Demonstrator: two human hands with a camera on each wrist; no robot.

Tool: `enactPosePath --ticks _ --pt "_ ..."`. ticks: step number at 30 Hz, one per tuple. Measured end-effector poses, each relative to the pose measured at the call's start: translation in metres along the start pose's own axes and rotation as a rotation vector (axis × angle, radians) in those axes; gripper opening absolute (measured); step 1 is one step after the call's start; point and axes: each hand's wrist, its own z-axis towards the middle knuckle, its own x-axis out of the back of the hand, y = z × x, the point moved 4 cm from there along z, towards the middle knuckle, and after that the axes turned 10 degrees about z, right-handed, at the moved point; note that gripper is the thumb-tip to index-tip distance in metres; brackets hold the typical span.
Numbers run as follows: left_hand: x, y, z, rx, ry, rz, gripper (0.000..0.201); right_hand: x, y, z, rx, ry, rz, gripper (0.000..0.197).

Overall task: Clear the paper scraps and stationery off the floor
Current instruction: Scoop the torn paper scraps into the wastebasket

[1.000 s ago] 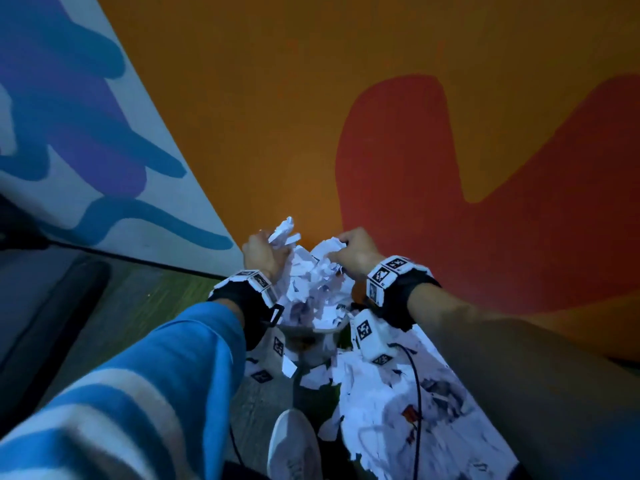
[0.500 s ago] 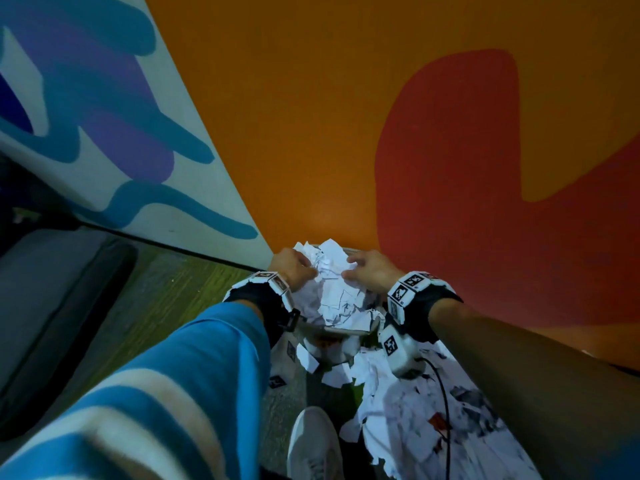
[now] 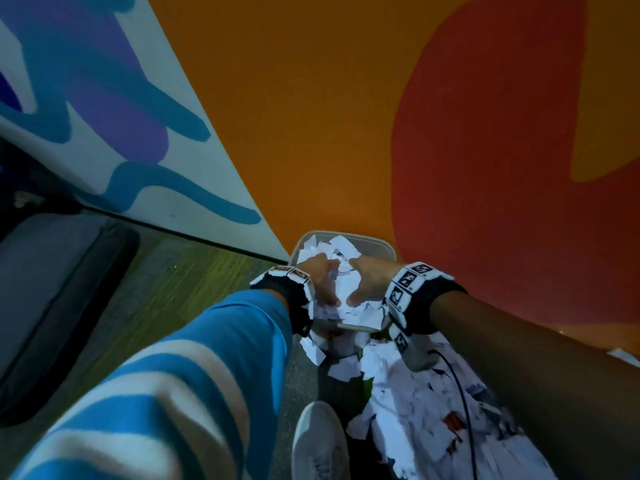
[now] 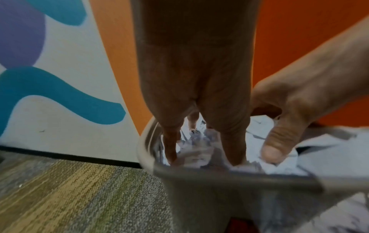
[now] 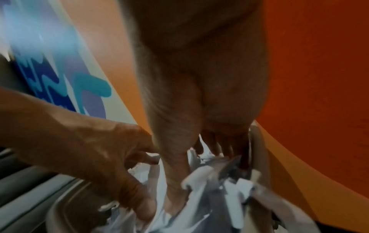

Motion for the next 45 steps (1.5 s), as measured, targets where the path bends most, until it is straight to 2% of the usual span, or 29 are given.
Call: enactPosePath --ticks 2,5,6,10,12,14,16,18,20,23,26,28,30,33,35,41,43,45 --pt "-0.011 -0.001 0.01 -0.008 -0.032 0.076 0.079 -0.011 0.008 0.014 -0.02 -0.063 -0.061 0.075" --pt "-0.017 -0.007 0.022 -0.012 -0.041 0.075 0.075 -0.026 0.013 0.037 -0.002 -0.079 -0.154 0.05" --pt "-0.018 -0.009 0.024 -0.009 -0.042 0.086 0.075 -0.033 0.017 0.048 0.008 -0.08 -0.181 0.048" --pt "-0.019 -0.004 0.027 -0.044 -0.059 0.101 0.067 -0.054 0.046 0.093 0.011 -0.078 -0.213 0.067" --pt "-0.018 -0.004 0.026 -0.043 -0.077 0.121 0.061 -0.04 0.03 0.07 -0.016 -0.101 -0.172 0.068" --pt "-0.011 -0.002 0.021 -0.024 -0.098 0.114 0.058 -0.019 0.01 0.036 -0.022 -0.131 -0.103 0.05" --pt "0.0 -0.003 0.019 0.003 -0.101 0.095 0.071 0.001 0.003 0.016 -0.015 -0.138 -0.035 0.033" --pt "0.016 -0.001 0.01 0.009 -0.112 0.113 0.077 0.022 -0.001 -0.003 0.03 -0.122 -0.009 0.038" --pt "0.034 0.006 0.005 -0.018 -0.117 0.147 0.069 0.041 0.001 -0.025 0.066 -0.097 0.034 0.052" --pt "0.062 0.031 0.004 -0.046 -0.025 0.101 0.051 0.067 0.021 -0.061 0.09 -0.027 0.14 0.042" --pt "0.086 0.078 0.001 -0.16 0.09 0.04 0.025 0.086 0.058 -0.095 0.067 0.055 0.209 0.045" --pt "0.094 0.127 -0.002 -0.293 0.177 0.044 0.02 0.091 0.097 -0.118 0.012 0.072 0.262 0.051" --pt "0.089 0.181 -0.005 -0.408 0.216 0.024 0.021 0.09 0.139 -0.142 -0.058 0.061 0.262 0.047" --pt "0.06 0.258 0.002 -0.548 0.141 0.047 0.021 0.079 0.215 -0.169 -0.161 0.025 0.242 0.034" --pt "0.034 0.296 0.012 -0.604 0.103 0.091 0.022 0.064 0.267 -0.186 -0.212 -0.006 0.219 0.035" --pt "-0.061 0.378 0.047 -0.63 -0.132 0.066 0.06 -0.012 0.417 -0.239 -0.437 -0.071 0.199 0.069" --pt "-0.098 0.399 0.053 -0.666 -0.199 0.035 0.069 -0.045 0.455 -0.253 -0.518 -0.089 0.297 0.083" --pt "-0.132 0.416 0.051 -0.737 -0.228 -0.004 0.081 -0.076 0.478 -0.264 -0.56 -0.045 0.409 0.098"
